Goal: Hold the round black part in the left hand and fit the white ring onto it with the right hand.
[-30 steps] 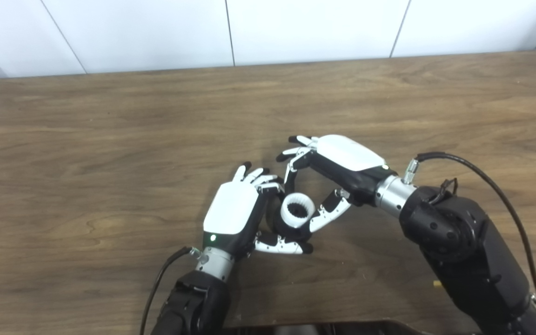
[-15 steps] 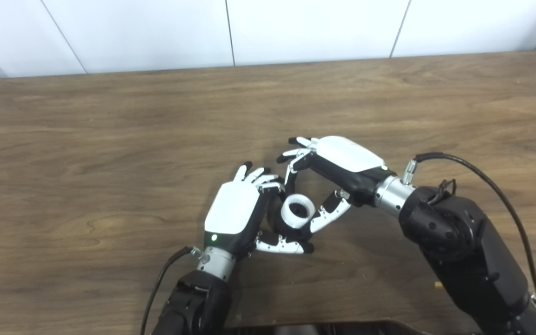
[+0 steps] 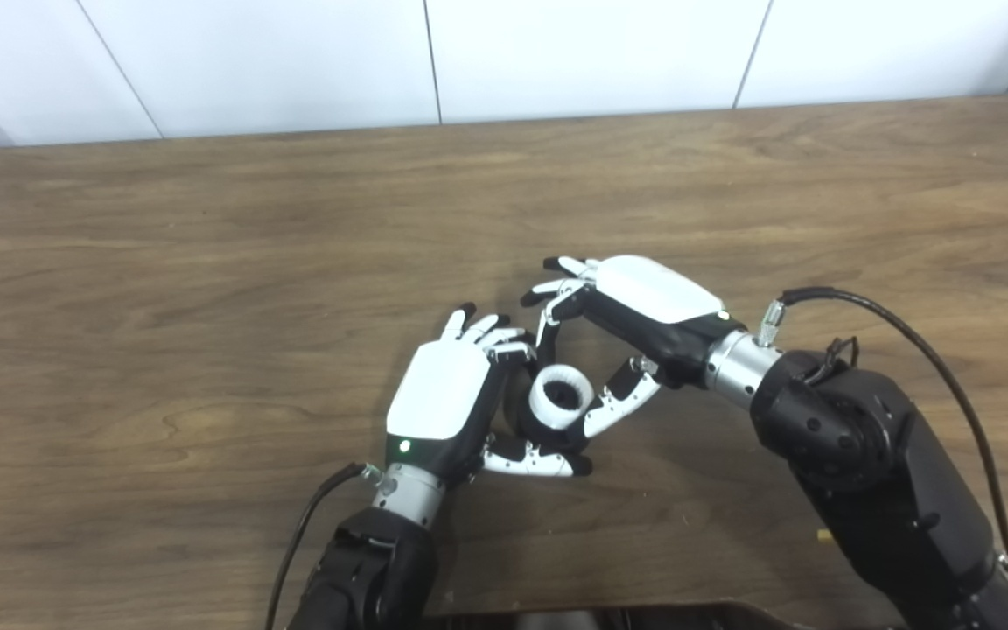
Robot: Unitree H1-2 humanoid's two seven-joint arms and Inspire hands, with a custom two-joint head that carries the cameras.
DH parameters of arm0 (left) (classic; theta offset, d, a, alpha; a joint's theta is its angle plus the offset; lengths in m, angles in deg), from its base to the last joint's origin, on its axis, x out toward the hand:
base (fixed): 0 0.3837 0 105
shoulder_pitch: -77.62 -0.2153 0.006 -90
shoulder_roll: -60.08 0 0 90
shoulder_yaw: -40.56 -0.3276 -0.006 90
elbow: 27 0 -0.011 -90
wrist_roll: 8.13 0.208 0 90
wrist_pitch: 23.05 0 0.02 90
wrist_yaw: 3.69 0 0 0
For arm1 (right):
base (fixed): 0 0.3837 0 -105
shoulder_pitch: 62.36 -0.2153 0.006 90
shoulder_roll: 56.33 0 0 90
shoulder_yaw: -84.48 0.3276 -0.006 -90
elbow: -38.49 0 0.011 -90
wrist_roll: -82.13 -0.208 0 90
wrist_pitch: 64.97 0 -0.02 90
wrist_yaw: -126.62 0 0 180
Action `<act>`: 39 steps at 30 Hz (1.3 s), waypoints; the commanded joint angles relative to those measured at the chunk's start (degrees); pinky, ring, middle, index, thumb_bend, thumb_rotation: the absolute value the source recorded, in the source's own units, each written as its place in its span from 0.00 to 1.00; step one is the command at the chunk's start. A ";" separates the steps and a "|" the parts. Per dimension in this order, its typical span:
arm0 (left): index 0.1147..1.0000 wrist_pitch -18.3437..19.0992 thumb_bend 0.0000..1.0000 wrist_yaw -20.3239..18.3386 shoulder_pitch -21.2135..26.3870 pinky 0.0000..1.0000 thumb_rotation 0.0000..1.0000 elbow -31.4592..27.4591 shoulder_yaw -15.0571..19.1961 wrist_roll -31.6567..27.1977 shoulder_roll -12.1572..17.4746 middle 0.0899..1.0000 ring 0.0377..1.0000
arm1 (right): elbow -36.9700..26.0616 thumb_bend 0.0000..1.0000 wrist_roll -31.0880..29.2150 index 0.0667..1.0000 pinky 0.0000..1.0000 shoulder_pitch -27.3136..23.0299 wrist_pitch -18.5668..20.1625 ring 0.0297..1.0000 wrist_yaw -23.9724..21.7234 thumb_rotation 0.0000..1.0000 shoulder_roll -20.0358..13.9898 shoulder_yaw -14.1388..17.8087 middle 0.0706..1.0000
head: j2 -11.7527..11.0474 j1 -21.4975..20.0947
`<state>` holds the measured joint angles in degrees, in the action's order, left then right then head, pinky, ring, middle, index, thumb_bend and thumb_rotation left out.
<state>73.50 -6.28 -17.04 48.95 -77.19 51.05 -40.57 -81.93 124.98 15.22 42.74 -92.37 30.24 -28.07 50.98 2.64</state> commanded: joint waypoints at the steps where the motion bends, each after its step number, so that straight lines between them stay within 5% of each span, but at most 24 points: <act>1: 0.42 0.12 0.53 -0.32 0.55 1.00 0.06 0.36 -0.33 0.63 -0.35 0.77 0.89 | -1.12 0.52 0.09 0.45 1.00 -0.80 -0.88 0.99 1.14 0.13 0.31 0.60 0.85 | 0.07 0.04; 28: 0.42 -0.03 0.53 -0.68 0.36 1.00 0.06 -0.06 -0.28 0.96 -0.55 0.77 0.90 | -0.97 0.52 1.53 0.46 1.00 -0.63 -1.22 0.97 1.57 0.16 -0.06 1.04 0.86 | 0.52 0.30; 29: 0.42 -0.06 0.53 -0.61 0.36 1.00 0.06 -0.05 -0.26 0.93 -0.56 0.77 0.89 | -0.89 0.77 1.43 0.52 1.00 -0.63 -1.27 0.97 1.62 0.23 -0.10 1.11 0.86 | 0.52 0.30; 31: 0.42 0.00 0.53 -0.63 0.39 1.00 0.06 -0.06 -0.25 1.01 -0.58 0.77 0.89 | -0.79 0.90 1.36 0.56 1.00 -0.64 -1.45 0.97 1.77 0.27 -0.15 1.19 0.86 | 0.53 0.31; 39: 0.42 0.10 0.53 -0.67 0.39 1.00 0.06 -0.03 -0.21 1.03 -0.62 0.77 0.89 | -0.75 0.97 1.67 0.58 1.00 -0.64 -1.72 0.97 1.72 0.28 -0.10 1.31 0.86 | 0.47 0.35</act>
<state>73.50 -6.64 -17.04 48.97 -77.19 51.61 -40.99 -81.54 126.31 15.83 42.42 -91.97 30.14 -27.37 51.42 2.99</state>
